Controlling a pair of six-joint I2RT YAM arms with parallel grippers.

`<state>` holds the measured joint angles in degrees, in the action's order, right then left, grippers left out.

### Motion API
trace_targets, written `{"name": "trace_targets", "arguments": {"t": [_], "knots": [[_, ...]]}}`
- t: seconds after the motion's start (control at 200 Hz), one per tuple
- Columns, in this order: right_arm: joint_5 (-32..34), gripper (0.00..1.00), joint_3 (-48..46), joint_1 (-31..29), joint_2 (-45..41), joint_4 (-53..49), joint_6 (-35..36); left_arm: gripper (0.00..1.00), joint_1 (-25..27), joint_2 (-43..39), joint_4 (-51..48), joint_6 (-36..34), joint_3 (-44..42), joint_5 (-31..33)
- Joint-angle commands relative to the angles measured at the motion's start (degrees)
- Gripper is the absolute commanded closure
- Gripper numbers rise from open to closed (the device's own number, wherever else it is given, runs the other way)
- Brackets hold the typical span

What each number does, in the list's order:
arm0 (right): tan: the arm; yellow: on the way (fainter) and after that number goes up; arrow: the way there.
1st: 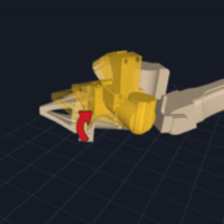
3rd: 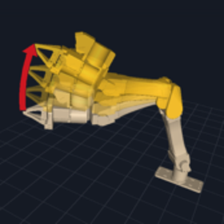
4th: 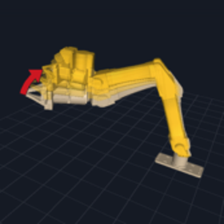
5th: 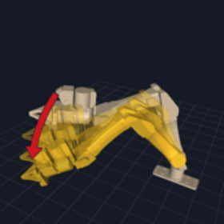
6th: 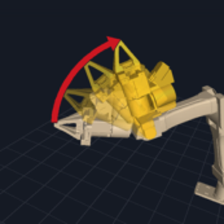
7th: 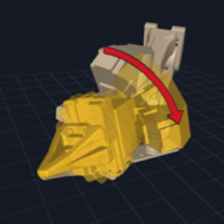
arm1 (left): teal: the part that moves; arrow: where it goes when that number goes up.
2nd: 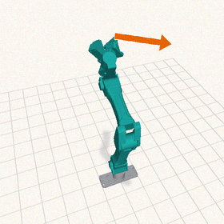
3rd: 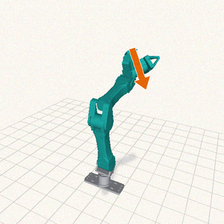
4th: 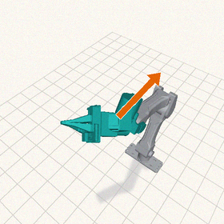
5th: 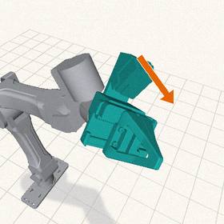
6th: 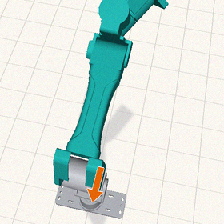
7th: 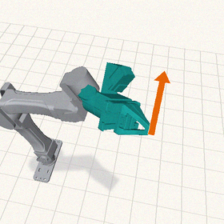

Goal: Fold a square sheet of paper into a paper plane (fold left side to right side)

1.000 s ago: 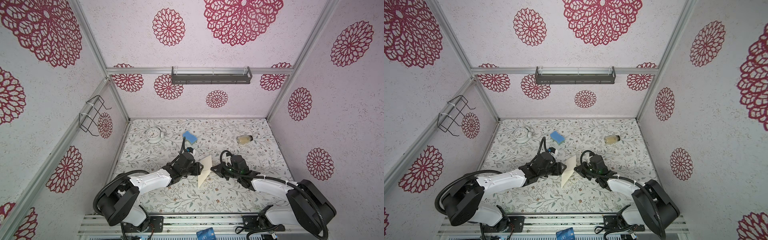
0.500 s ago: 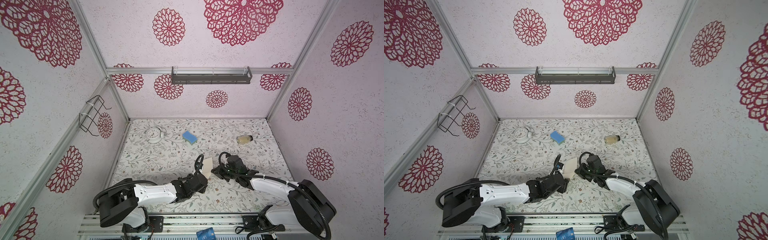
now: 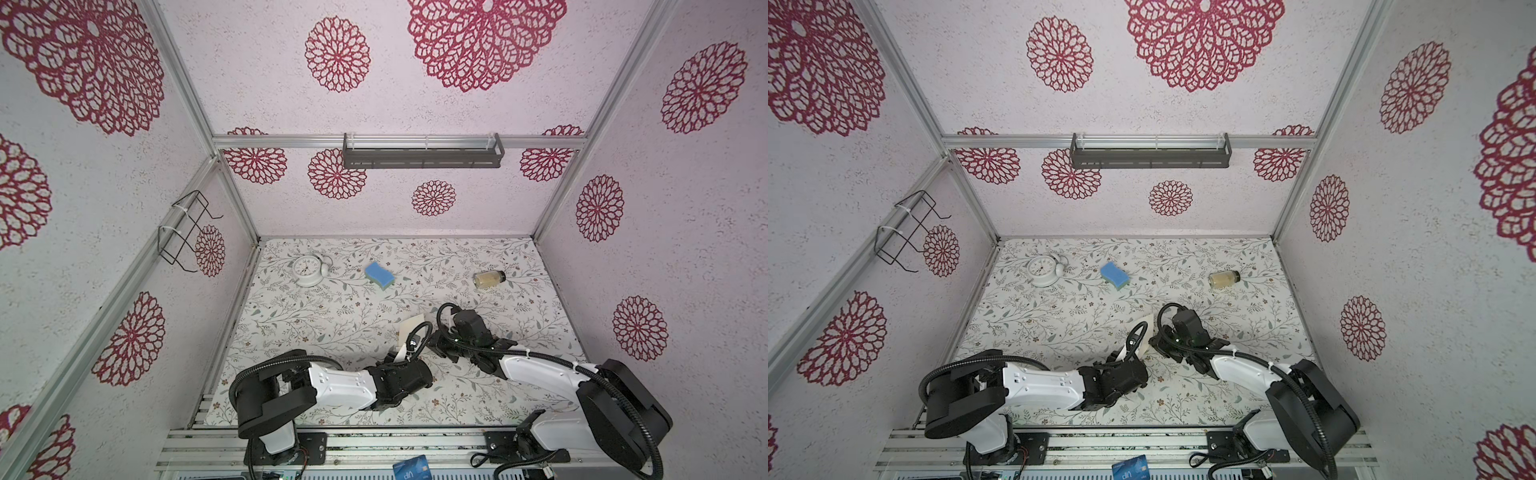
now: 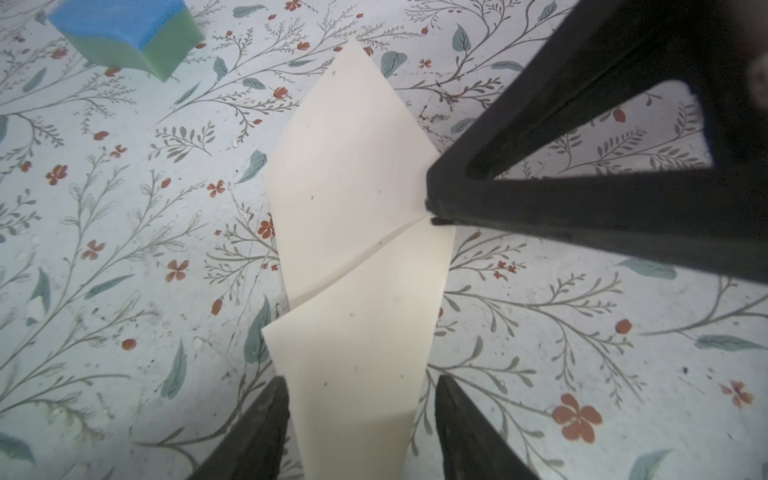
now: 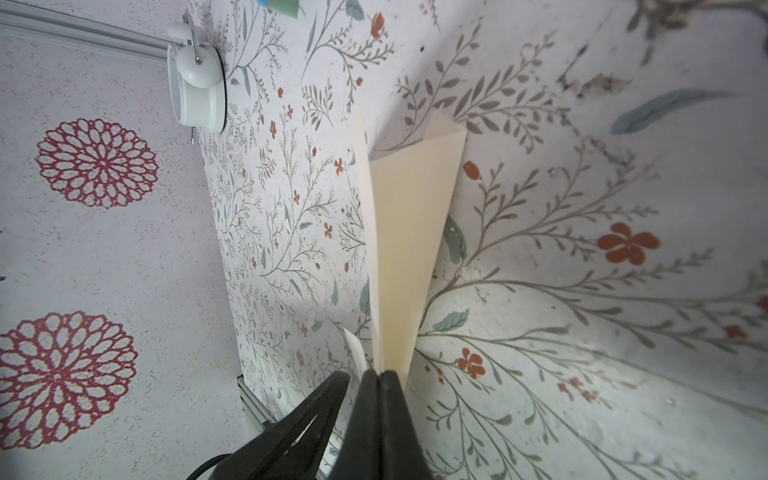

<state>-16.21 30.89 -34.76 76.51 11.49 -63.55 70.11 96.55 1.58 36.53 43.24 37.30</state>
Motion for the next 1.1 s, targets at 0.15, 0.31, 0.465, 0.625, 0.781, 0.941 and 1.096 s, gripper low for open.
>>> {"name": "trace_targets", "arguments": {"t": [0.15,0.31,0.465,0.625,0.781,0.941,1.096], "knots": [[1.3,1.0,0.7,-0.6,-0.7,0.4,-1.2,0.55,0.6,1.7,3.0,-1.2,1.4,2.3],[1.2,1.0,0.7,-0.7,-0.8,0.7,-1.6,0.66,0.6,2.3,3.6,-1.8,1.2,1.7],[1.0,1.0,0.7,-0.7,-1.0,1.0,-2.0,0.79,0.4,2.5,5.1,-2.6,0.6,0.6],[2.0,0.71,0.7,0.0,-3.3,-0.8,-1.6,0.92,-0.5,1.1,8.6,-2.2,-1.7,-1.8],[3.6,0.51,-0.4,2.0,-8.2,-4.3,0.0,1.0,-2.6,-1.7,12.4,-0.5,-4.9,-7.4],[5.3,0.49,-2.3,4.1,-12.9,-10.1,5.1,1.0,-5.2,-3.7,16.9,2.6,-8.1,-15.8],[6.5,0.64,-5.6,5.1,-16.8,-10.5,8.1,1.0,-7.8,-4.8,22.7,6.4,-11.1,-24.3]]}}
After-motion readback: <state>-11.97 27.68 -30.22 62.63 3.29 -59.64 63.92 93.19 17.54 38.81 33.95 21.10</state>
